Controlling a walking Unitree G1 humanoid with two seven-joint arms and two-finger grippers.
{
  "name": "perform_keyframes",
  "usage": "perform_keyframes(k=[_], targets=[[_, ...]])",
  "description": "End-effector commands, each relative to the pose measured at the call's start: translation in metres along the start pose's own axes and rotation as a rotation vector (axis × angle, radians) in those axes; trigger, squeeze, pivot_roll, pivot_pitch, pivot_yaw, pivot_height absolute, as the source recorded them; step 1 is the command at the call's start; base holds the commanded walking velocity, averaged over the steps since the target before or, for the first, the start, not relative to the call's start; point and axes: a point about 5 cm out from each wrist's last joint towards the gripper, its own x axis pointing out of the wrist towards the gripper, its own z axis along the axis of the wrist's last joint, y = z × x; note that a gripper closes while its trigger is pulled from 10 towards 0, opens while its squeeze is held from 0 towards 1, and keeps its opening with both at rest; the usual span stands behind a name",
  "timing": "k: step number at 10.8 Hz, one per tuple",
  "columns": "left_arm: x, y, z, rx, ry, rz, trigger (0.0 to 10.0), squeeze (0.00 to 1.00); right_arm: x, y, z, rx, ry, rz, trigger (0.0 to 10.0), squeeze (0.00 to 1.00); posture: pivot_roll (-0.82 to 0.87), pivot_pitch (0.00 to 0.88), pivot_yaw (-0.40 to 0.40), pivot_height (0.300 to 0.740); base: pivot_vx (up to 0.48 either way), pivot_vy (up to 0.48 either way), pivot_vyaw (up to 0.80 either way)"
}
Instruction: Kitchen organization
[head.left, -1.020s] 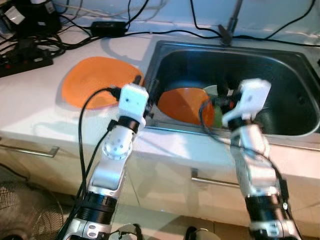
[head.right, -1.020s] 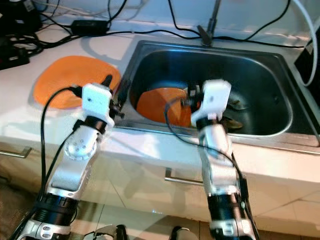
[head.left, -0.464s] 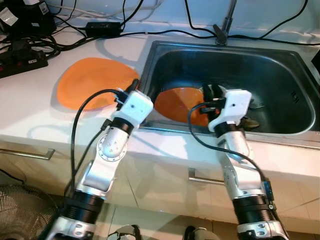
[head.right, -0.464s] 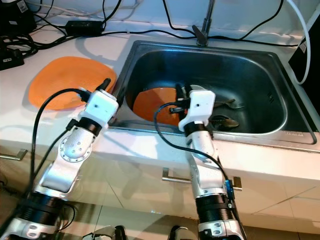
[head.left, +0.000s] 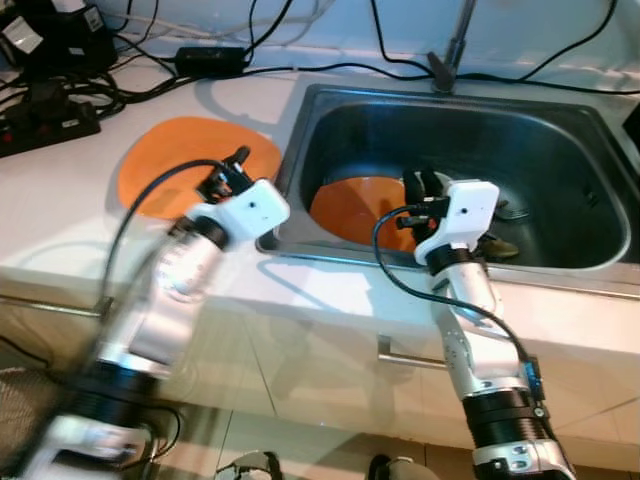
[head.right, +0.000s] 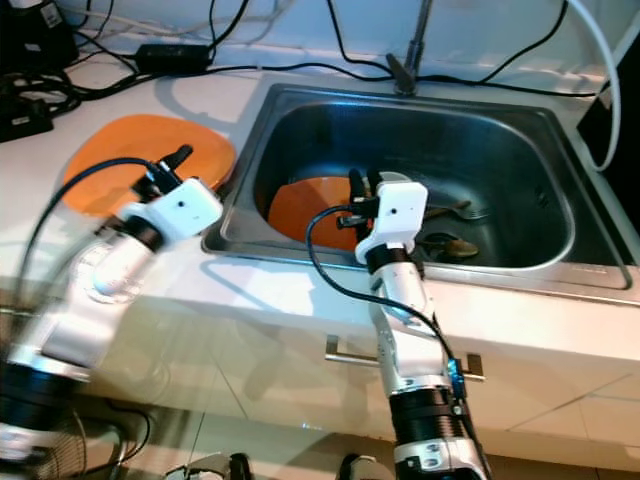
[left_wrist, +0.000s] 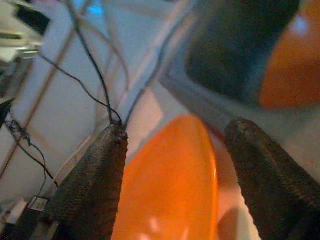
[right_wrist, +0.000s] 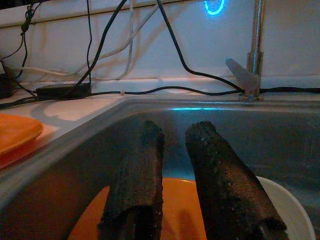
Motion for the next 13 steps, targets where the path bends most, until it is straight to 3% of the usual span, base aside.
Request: perform_keyframes(k=[1, 2, 4, 5, 10, 13], targets=[[-0.002, 0.005, 0.003, 0.027, 0.015, -0.061, 10.0, 0.0, -0.003, 0.001, -0.01, 0.009, 0.043, -0.001, 10.0, 0.0, 0.07, 0.052, 0.021, 0.74, 0.0, 0.0, 0.0], [-0.005, 0.007, 0.002, 0.038, 0.025, -0.1, 10.0, 1.0, -0.002, 0.001, -0.01, 0.011, 0.042, -0.001, 10.0, 0.0, 0.07, 0.058, 0.019, 0.74, 0.0, 0.0, 0.0], [-0.008, 0.008, -0.002, 0.05, 0.079, -0.149, 10.0, 1.0, -0.002, 0.001, -0.01, 0.011, 0.043, -0.002, 10.0, 0.0, 0.07, 0.07, 0.014, 0.74, 0.0, 0.0, 0.0], [-0.011, 0.008, -0.007, 0.09, 0.136, -0.197, 10.0, 0.0, -0.002, 0.001, -0.01, 0.012, 0.046, -0.005, 10.0, 0.0, 0.07, 0.078, 0.012, 0.74, 0.0, 0.0, 0.0], [-0.01, 0.024, -0.016, 0.306, 0.238, -0.194, 10.0, 0.0, -0.001, 0.001, -0.011, 0.019, 0.045, -0.015, 10.0, 0.0, 0.07, 0.093, 0.017, 0.74, 0.0, 0.0, 0.0], [-0.001, 0.022, -0.018, 0.34, 0.242, -0.216, 10.0, 0.0, -0.001, 0.002, -0.011, 0.024, 0.045, -0.021, 10.0, 0.0, 0.07, 0.096, 0.022, 0.74, 0.0, 0.0, 0.0]])
